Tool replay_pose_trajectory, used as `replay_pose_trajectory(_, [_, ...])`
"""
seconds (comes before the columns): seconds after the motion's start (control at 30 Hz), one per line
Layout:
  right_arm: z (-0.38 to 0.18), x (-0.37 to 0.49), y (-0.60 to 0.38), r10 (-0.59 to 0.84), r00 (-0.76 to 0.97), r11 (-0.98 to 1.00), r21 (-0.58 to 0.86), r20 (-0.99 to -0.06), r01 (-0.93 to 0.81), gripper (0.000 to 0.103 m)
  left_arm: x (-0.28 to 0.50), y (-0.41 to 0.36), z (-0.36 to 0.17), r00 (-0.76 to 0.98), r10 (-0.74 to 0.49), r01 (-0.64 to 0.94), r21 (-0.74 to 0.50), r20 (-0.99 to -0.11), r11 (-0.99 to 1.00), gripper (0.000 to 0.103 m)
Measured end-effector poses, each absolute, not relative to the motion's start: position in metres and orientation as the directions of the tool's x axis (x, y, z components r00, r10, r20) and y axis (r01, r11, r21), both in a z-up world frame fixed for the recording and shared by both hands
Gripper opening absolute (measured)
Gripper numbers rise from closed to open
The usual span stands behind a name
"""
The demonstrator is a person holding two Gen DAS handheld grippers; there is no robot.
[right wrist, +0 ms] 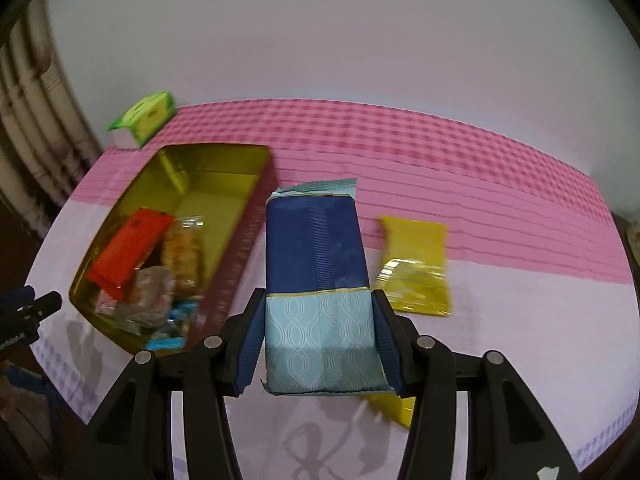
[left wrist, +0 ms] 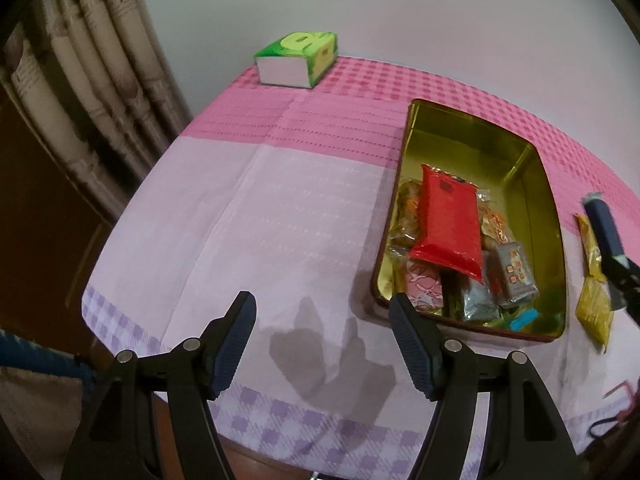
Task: Organize snacks
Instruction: 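Carry the blue-and-teal packet into the tin and open the right gripper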
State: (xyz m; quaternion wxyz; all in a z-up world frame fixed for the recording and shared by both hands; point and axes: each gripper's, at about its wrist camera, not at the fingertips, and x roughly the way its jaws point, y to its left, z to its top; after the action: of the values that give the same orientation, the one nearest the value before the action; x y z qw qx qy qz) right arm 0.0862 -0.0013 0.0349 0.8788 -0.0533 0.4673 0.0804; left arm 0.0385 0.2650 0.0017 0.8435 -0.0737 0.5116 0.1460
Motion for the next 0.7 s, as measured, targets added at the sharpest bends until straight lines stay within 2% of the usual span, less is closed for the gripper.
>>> replay_pose_trajectory(0.5, [0.013, 0.094, 0.073, 0.005, 0.551, 0.953, -0.163, -0.834, -0.256, 0.047, 0.037, 0.279, -0.005, 0.402, 0.218, -0.371, 0.06, -0.889, 0.927, 0.07])
replay_pose_trajectory(0.7, [0.011, 0.09, 0.091, 0.015, 0.544, 0.943, -0.169, -0.839, -0.287, 0.047, 0.037, 0.283, -0.006, 0.401, 0.216, -0.38, 0.053, -0.89, 0.923, 0.07])
